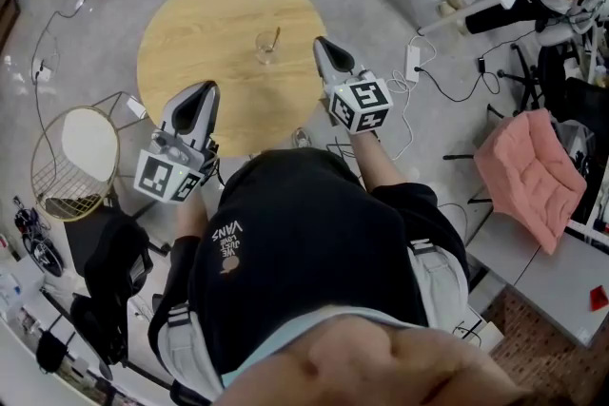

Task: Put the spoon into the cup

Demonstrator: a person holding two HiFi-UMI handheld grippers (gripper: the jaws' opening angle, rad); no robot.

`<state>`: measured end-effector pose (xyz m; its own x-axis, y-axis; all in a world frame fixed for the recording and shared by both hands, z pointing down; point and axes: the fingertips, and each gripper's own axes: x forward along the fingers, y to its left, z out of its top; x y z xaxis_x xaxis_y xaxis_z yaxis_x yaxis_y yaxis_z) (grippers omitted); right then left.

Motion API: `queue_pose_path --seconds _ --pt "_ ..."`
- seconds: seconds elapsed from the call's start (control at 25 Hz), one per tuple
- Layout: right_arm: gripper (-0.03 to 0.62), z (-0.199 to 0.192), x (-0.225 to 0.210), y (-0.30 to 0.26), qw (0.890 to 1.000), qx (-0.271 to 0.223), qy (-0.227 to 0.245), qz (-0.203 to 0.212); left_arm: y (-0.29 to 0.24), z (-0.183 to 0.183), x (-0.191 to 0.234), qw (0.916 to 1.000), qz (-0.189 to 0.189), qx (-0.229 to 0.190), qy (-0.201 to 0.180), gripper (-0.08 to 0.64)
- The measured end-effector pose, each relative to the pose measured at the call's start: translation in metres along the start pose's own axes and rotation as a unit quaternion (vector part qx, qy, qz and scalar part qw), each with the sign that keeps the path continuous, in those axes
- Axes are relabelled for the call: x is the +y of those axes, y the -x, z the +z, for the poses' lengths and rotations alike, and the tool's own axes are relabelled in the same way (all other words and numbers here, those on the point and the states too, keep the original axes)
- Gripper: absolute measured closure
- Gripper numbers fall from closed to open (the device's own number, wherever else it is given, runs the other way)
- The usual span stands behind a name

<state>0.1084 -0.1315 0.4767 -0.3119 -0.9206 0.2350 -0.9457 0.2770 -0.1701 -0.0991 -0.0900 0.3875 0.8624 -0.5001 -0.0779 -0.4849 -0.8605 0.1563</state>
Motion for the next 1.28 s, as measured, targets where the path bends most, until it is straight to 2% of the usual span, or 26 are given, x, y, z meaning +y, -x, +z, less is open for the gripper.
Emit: queue_pose_path --seconds 0.56,0.84,1.28 --pt "0.594 0.002 0.003 0.025 1.0 -0.006 0.004 0.009 -0.016 -0.021 -0.004 0.9996 -0.022 0.021 0.003 0.558" --pt "0.594 0.002 0.008 0.035 1.0 -0.01 0.0 0.015 -0.017 -0.027 -0.004 0.9995 -0.018 0.024 0.006 0.557" --pt "0.594 0.009 0.026 0.038 0.999 -0.019 0.0 0.048 -0.015 -0.029 -0.003 0.9997 -0.008 0.023 0.008 0.557"
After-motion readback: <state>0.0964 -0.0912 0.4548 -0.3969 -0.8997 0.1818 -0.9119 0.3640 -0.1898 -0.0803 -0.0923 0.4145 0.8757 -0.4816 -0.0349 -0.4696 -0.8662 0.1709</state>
